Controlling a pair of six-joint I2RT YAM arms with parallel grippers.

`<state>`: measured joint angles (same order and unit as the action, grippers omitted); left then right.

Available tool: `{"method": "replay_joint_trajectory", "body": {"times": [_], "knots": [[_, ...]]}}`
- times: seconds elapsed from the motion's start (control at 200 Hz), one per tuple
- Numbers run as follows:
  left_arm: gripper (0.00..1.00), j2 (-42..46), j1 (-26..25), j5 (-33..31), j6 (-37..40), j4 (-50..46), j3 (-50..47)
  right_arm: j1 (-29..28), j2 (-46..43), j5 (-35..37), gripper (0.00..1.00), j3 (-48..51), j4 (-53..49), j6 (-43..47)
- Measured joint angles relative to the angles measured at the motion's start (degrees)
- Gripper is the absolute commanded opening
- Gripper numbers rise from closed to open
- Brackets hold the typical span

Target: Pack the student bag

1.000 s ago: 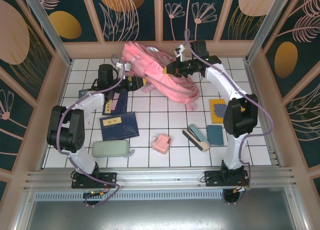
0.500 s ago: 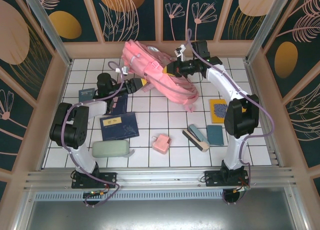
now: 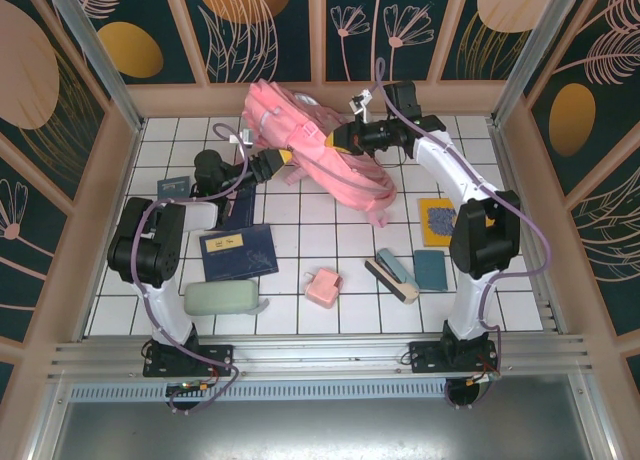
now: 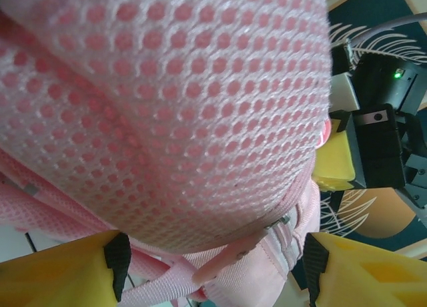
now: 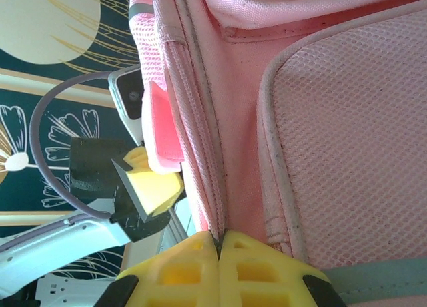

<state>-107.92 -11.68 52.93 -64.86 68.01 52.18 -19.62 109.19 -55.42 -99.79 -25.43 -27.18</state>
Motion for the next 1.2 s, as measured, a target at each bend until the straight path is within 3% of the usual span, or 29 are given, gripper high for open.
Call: {"method": "replay_joint_trajectory", "body": {"times": [0.325, 0.666, 1.201], "knots": [[0.64, -2.08, -0.37, -0.02, -6.49, 8.87, -0.57, -0.22, -0.09, -0.15, 0.00, 0.00, 0.04, -0.37], [0.59, -1.62, -0.37, 0.02, -6.71, 8.79, -2.05, -0.35, -0.09, 0.09, 0.00, 0.00, -0.04, -0.17], [0.59, 0.98, -0.76, 0.68, -6.38, 8.35, -3.58, -0.35, -0.09, 0.50, 0.00, 0.00, -0.42, 0.26]]}}
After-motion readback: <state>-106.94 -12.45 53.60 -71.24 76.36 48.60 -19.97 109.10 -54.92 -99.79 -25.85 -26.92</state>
